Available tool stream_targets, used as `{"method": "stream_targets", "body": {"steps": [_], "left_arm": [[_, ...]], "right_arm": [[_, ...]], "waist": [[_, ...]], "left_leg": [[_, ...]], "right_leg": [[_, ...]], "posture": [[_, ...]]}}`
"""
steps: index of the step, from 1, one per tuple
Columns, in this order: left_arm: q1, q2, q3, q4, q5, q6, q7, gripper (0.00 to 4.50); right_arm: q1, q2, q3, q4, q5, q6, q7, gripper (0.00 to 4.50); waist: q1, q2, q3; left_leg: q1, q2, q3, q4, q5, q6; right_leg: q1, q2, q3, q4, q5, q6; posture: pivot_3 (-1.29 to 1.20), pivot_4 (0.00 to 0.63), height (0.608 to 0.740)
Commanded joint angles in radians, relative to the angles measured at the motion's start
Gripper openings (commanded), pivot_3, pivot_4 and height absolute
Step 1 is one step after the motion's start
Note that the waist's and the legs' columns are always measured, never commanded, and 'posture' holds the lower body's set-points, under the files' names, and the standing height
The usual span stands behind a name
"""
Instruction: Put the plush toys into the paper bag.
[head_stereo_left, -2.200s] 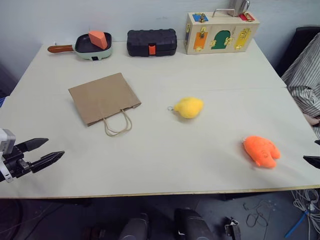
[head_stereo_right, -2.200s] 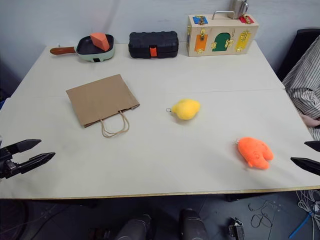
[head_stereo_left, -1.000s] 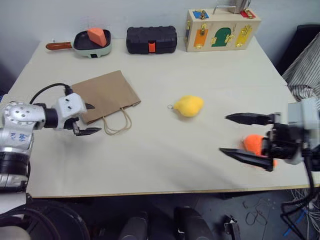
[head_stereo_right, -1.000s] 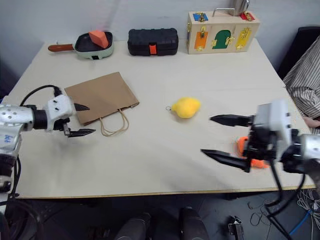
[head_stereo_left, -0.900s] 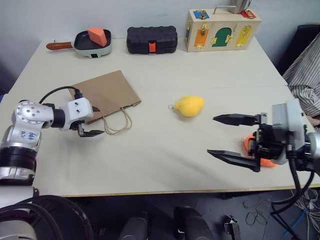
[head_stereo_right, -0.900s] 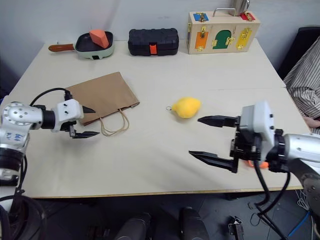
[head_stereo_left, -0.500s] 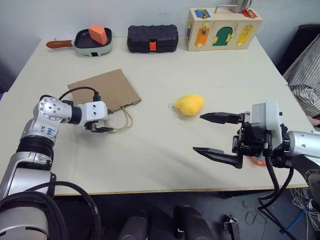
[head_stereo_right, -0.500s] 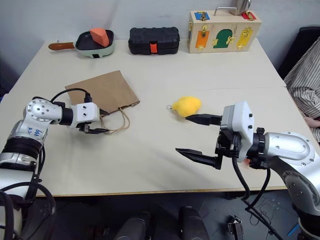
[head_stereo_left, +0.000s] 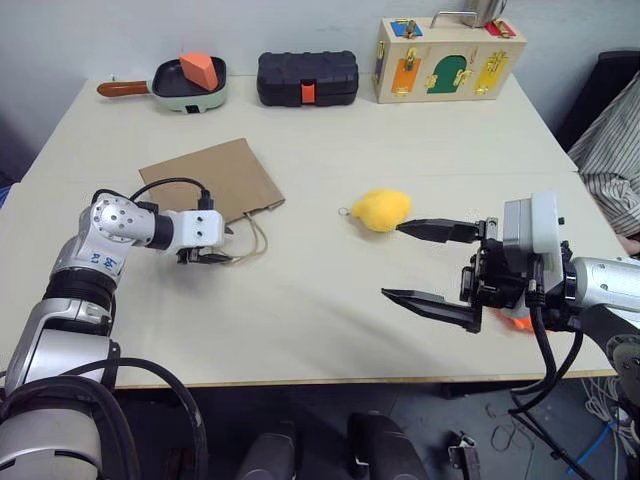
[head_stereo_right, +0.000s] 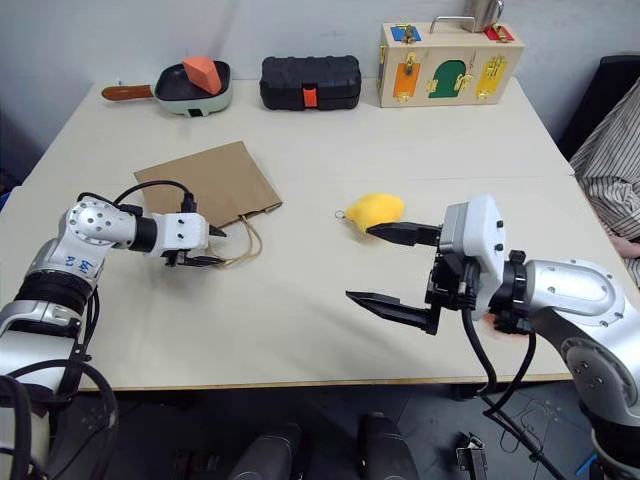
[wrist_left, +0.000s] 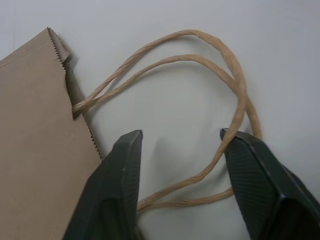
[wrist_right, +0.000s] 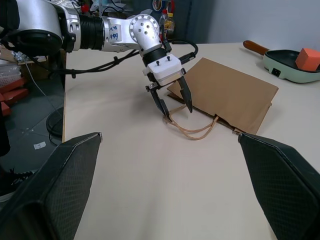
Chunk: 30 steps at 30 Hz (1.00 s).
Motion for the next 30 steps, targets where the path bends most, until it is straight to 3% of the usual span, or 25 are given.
{"method": "stream_targets", "body": {"steps": [1, 6, 11, 13, 19, 22, 26, 30], "left_arm": [[-0.006, -0.014, 0.0, 0.03, -0.003, 0.021, -0.016, 1.53], [-0.001, -0.036, 0.051, -0.014, -0.109, 0.135, -0.15, 0.03], [-0.001, -0.043, 0.065, -0.039, -0.142, 0.186, -0.192, 0.03], [0.005, -0.062, 0.094, -0.101, -0.218, 0.274, -0.262, 0.03], [0.084, -0.072, 0.154, -0.598, -0.546, 0.84, -0.415, 0.03], [0.133, -0.071, 0.164, -0.817, -0.65, 1.053, -0.369, 0.03], [0.149, -0.105, 0.205, -0.945, -0.738, 1.207, -0.255, 0.03], [0.153, -0.13, 0.229, -0.985, -0.787, 1.269, -0.181, 0.0]], "right_arm": [[0.002, -0.002, -0.009, -0.008, -0.011, -0.019, 0.001, 4.5], [0.034, 0.0, -0.016, -0.016, -0.025, -0.024, 0.006, 4.5], [0.075, 0.003, -0.038, -0.023, -0.024, -0.025, -0.005, 4.5], [0.1, 0.003, -0.054, -0.028, -0.017, -0.025, -0.008, 4.5], [0.178, 0.017, -0.079, -0.05, -0.022, -0.031, -0.029, 4.5], [0.172, 0.054, -0.043, -0.053, -0.054, -0.04, -0.089, 4.5], [0.115, 0.128, 0.061, -0.034, -0.118, -0.019, -0.187, 4.5], [0.053, 0.206, 0.213, 0.025, -0.21, -0.019, -0.219, 3.24]], "waist": [[0.001, 0.0, 0.0], [0.001, -0.001, 0.0], [-0.003, -0.002, -0.001], [-0.002, -0.002, -0.001], [-0.004, -0.002, -0.001], [-0.006, -0.002, -0.001], [-0.015, -0.002, -0.001], [-0.024, -0.002, -0.001]], "left_leg": [[0.0, 0.0, 0.0, 0.0, 0.0, 0.0], [0.0, 0.0, 0.0, 0.002, 0.0, 0.0], [0.0, 0.0, 0.0, 0.001, 0.0, 0.0], [0.0, 0.0, 0.0, 0.001, 0.0, 0.0], [-0.001, 0.0, -0.001, 0.002, 0.0, 0.0], [-0.001, 0.0, -0.001, 0.002, 0.0, 0.0], [0.0, 0.0, 0.0, 0.002, 0.0, 0.0], [0.001, 0.0, 0.0, 0.003, 0.001, -0.001]], "right_leg": [[0.0, 0.0, 0.0, 0.0, 0.0, 0.0], [0.0, 0.0, 0.0, 0.001, 0.0, 0.0], [0.0, 0.0, 0.0, 0.003, 0.0, 0.0], [0.0, 0.0, 0.0, 0.003, 0.0, 0.0], [0.0, 0.0, 0.001, 0.003, 0.0, 0.0], [0.0, 0.0, 0.001, 0.004, 0.0, 0.0], [0.0, 0.0, 0.002, 0.006, 0.0, 0.0], [0.0, 0.0, 0.002, 0.006, 0.0, 0.0]], "posture": [[0.0, 0.15, 0.74], [0.0, 0.15, 0.74], [0.0, 0.15, 0.74], [0.0, 0.15, 0.74], [0.0, 0.15, 0.74], [0.0, 0.15, 0.74], [0.0, 0.15, 0.74], [0.0, 0.15, 0.74]]}}
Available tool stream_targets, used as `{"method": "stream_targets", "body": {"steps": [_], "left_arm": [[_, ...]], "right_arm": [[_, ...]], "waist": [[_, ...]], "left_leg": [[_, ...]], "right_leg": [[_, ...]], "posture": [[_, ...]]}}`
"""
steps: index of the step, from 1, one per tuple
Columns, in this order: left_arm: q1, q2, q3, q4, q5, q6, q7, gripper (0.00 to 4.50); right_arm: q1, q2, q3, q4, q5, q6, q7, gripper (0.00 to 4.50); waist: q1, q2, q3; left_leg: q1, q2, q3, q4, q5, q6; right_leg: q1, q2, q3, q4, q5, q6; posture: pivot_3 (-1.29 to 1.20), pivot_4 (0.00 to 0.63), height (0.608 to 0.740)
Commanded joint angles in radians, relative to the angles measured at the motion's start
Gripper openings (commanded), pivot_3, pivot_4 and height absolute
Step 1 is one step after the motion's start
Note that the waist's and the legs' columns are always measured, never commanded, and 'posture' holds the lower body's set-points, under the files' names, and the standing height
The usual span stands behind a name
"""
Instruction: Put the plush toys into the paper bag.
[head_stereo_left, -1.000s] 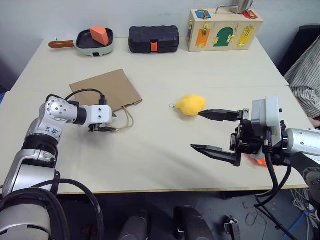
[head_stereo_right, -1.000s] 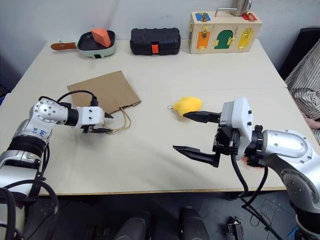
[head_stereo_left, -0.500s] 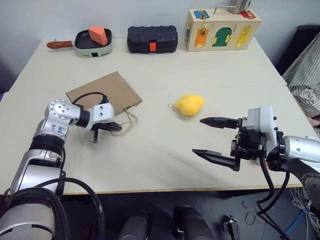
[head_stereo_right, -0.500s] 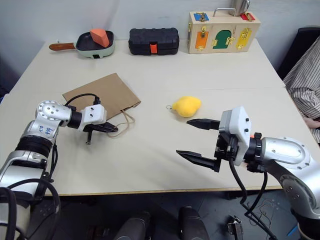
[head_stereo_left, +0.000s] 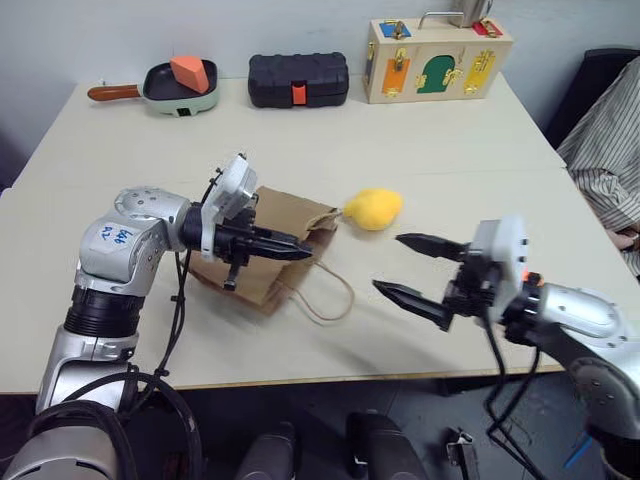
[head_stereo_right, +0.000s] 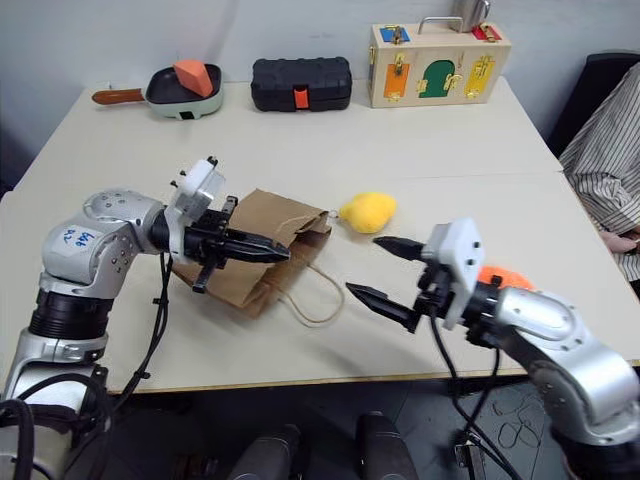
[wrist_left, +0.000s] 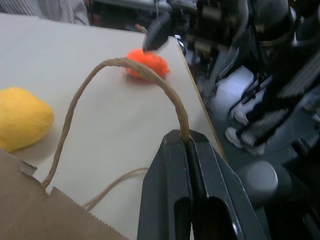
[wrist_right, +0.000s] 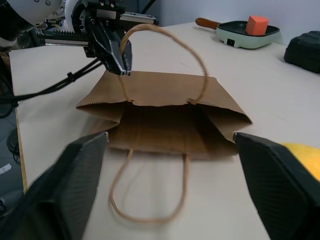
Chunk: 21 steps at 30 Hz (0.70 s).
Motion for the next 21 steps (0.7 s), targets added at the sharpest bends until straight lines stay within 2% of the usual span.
{"method": "stream_targets", "body": {"steps": [1, 5, 9, 16, 21], "left_arm": [[0.0, -0.003, 0.042, -0.058, -0.053, 0.04, 0.054, 0.0], [-0.003, -0.017, 0.052, -0.096, -0.102, 0.082, 0.089, 0.0], [0.008, 0.005, 0.04, -0.171, -0.134, 0.111, 0.088, 0.0], [0.006, 0.029, 0.032, -0.223, -0.146, 0.109, 0.093, 0.0], [-0.003, 0.037, 0.06, -0.214, -0.144, 0.099, 0.12, 0.0]], "right_arm": [[-0.045, 0.047, 0.096, 0.042, -0.075, -0.011, -0.025, 2.89], [-0.129, 0.136, 0.235, 0.202, -0.211, -0.081, -0.009, 1.48], [-0.221, 0.236, 0.305, 0.359, -0.287, -0.146, 0.017, 0.03], [-0.353, 0.356, 0.401, 0.617, -0.414, -0.24, 0.087, 0.03], [-0.398, 0.361, 0.46, 0.752, -0.51, -0.281, 0.145, 0.03]], "waist": [[-0.006, 0.0, 0.0], [-0.008, 0.0, 0.0], [-0.013, 0.0, 0.0], [-0.018, 0.0, 0.0], [-0.027, 0.0, 0.0]], "left_leg": [[0.0, 0.0, 0.0, 0.0, 0.0, 0.0], [0.0, -0.001, 0.0, 0.0, 0.0, 0.0], [0.0, -0.001, 0.0, -0.001, 0.0, 0.0], [0.001, -0.001, 0.0, -0.001, 0.0, -0.001], [0.001, -0.001, 0.0, -0.001, 0.0, -0.001]], "right_leg": [[0.0, 0.0, 0.0, 0.0, 0.0, 0.0], [0.0, 0.0, 0.0, 0.0, 0.0, 0.0], [-0.001, 0.0, 0.0, 0.002, 0.0, 0.0], [-0.001, 0.0, -0.001, 0.003, 0.0, 0.0], [-0.001, 0.0, -0.001, 0.004, 0.0, 0.0]], "posture": [[0.0, 0.15, 0.74], [0.0, 0.15, 0.74], [0.0, 0.15, 0.74], [0.0, 0.15, 0.74], [0.0, 0.15, 0.74]]}}
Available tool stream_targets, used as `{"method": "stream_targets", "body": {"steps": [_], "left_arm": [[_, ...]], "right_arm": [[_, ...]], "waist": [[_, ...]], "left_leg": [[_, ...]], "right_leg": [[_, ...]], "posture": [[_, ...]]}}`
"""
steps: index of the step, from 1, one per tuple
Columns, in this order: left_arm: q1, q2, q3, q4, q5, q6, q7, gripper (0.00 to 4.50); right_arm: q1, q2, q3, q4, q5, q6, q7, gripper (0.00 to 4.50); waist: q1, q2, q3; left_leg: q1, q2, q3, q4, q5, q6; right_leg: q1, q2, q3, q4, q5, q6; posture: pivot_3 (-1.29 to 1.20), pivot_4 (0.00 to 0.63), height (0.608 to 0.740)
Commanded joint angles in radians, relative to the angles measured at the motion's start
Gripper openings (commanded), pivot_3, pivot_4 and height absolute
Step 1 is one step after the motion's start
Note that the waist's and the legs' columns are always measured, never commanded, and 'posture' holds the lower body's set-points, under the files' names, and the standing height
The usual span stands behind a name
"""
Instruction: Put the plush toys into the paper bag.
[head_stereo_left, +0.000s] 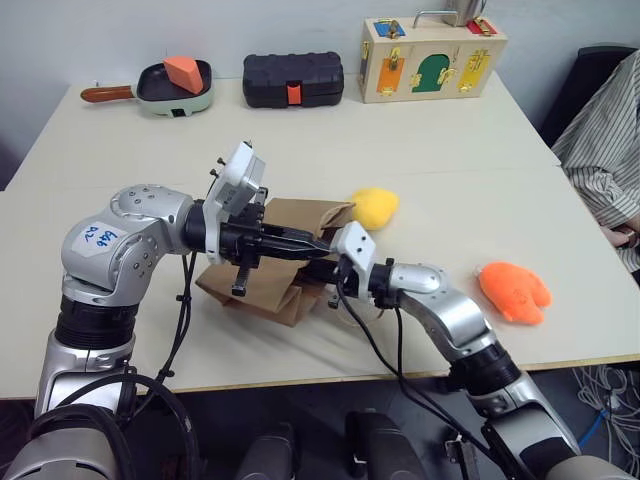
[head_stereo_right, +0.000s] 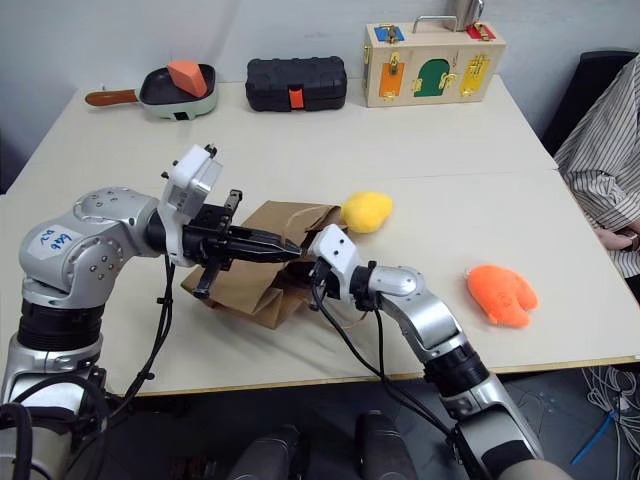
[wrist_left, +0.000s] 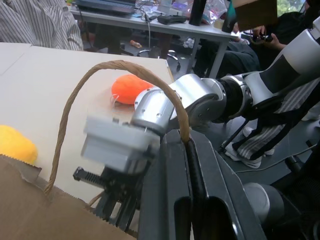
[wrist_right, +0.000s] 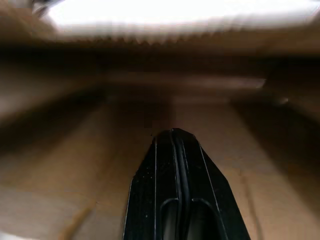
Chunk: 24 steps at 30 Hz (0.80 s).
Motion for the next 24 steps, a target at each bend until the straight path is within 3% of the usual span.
{"method": "stream_targets", "body": {"steps": [1, 15, 24], "left_arm": [[-0.023, 0.021, 0.046, -0.022, -0.033, -0.001, 0.023, 0.0], [-0.158, 0.061, 0.227, 0.134, -0.143, 0.117, 0.166, 0.0], [-0.22, 0.053, 0.231, 0.154, -0.178, 0.124, 0.192, 0.0]], "right_arm": [[-0.021, -0.007, 0.03, 0.066, -0.071, -0.052, 0.042, 0.03], [-0.008, -0.019, 0.05, 0.21, -0.21, -0.156, 0.106, 0.03], [0.006, -0.03, 0.047, 0.213, -0.221, -0.151, 0.109, 0.03]], "waist": [[-0.007, 0.0, 0.0], [-0.014, 0.0, 0.0], [-0.014, 0.0, -0.001]], "left_leg": [[0.0, 0.0, 0.0, 0.0, 0.0, 0.0], [0.003, 0.0, -0.001, 0.0, 0.0, -0.001], [0.003, 0.0, -0.001, 0.0, 0.0, -0.001]], "right_leg": [[0.0, 0.0, 0.0, 0.0, 0.0, 0.0], [0.0, 0.0, 0.0, 0.002, 0.0, 0.0], [0.0, 0.0, -0.001, 0.002, 0.0, 0.0]], "posture": [[0.0, 0.15, 0.74], [0.0, 0.15, 0.74], [0.0, 0.15, 0.74]]}}
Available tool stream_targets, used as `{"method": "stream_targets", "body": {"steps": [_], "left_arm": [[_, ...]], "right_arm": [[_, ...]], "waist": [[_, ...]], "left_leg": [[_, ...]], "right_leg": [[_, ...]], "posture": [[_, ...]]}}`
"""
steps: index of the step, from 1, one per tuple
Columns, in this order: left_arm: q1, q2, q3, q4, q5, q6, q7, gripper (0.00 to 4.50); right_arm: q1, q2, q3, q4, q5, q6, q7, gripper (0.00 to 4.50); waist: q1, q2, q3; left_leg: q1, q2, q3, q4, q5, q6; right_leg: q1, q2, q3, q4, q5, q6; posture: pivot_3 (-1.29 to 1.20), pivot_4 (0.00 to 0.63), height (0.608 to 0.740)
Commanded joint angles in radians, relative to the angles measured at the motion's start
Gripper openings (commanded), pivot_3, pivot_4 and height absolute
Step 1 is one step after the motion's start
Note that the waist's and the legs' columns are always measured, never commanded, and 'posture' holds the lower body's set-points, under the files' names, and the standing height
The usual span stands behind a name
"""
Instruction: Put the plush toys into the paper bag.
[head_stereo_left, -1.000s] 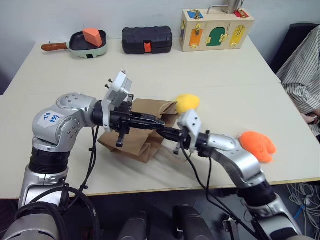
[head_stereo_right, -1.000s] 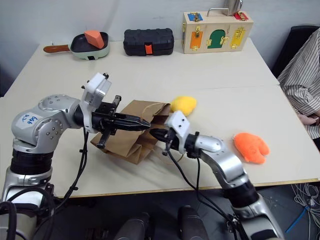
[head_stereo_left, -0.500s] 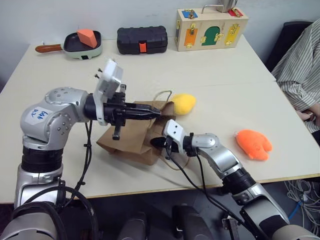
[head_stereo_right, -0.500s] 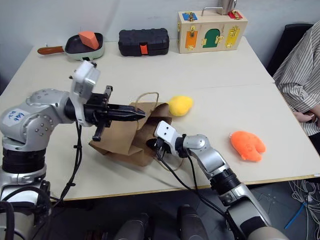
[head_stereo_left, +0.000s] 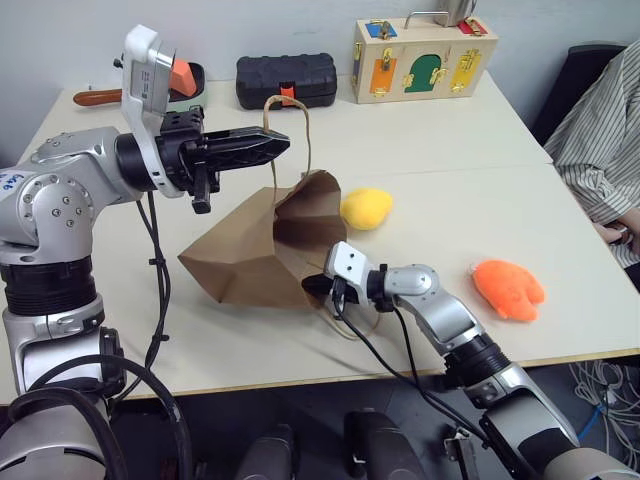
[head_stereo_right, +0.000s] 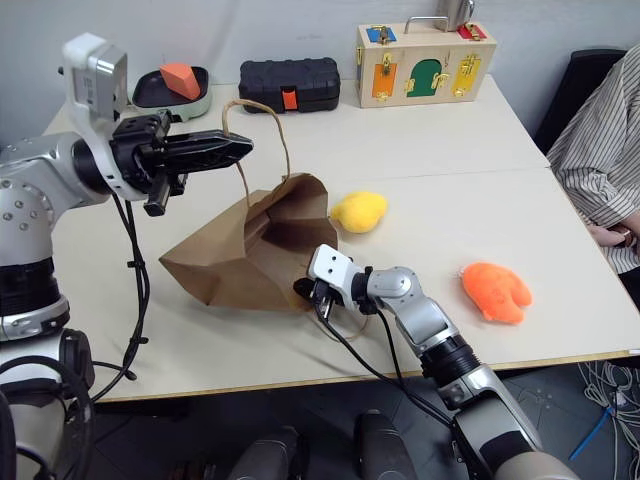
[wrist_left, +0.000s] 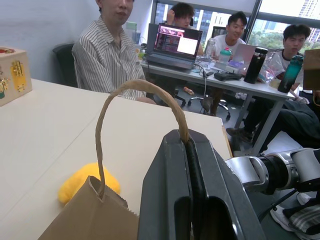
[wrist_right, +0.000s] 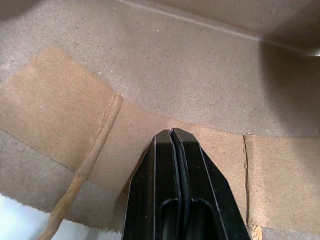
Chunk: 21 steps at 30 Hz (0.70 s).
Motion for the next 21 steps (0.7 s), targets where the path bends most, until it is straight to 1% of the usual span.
{"method": "stream_targets", "body": {"steps": [1, 5, 11, 16, 21], "left_arm": [[-0.032, 0.002, 0.019, -0.02, -0.036, -0.006, 0.0, 0.0], [0.046, 0.0, -0.038, -0.103, -0.024, -0.035, -0.034, 0.0], [0.093, -0.002, -0.09, -0.133, 0.012, -0.097, -0.056, 0.0], [0.106, 0.0, -0.101, -0.133, 0.019, -0.125, -0.065, 0.0], [0.127, 0.002, -0.113, -0.15, 0.023, -0.141, -0.064, 0.0]], "right_arm": [[0.033, -0.018, 0.01, 0.037, -0.048, 0.032, 0.003, 0.03], [-0.004, 0.023, -0.048, -0.018, 0.032, 0.094, 0.001, 0.03], [-0.077, 0.053, -0.113, -0.138, 0.159, 0.261, 0.066, 0.03], [-0.104, 0.038, -0.101, -0.174, 0.164, 0.303, 0.103, 0.03], [-0.16, 0.084, -0.129, -0.149, 0.184, 0.343, 0.093, 0.03]], "waist": [[0.0, 0.0, 0.0], [-0.002, 0.0, 0.0], [-0.004, 0.0, 0.0], [-0.004, 0.0, 0.0], [-0.005, 0.0, 0.0]], "left_leg": [[0.0, 0.0, 0.0, 0.0, 0.0, 0.0], [0.0, 0.0, 0.0, 0.0, 0.0, 0.0], [-0.001, 0.0, 0.0, 0.0, 0.0, 0.0], [-0.001, 0.0, 0.0, -0.001, 0.0, 0.0], [-0.001, 0.0, 0.0, -0.002, 0.0, 0.0]], "right_leg": [[0.0, 0.0, 0.0, 0.0, 0.0, 0.0], [0.0, 0.0, 0.0, 0.0, 0.0, 0.0], [-0.001, 0.0, 0.0, 0.0, 0.0, 0.0], [-0.001, 0.0, -0.001, 0.0, 0.0, 0.0], [-0.001, 0.0, 0.0, 0.0, 0.0, 0.0]], "posture": [[0.0, 0.15, 0.74], [0.0, 0.15, 0.74], [0.0, 0.15, 0.74], [0.0, 0.15, 0.74], [0.0, 0.15, 0.74]]}}
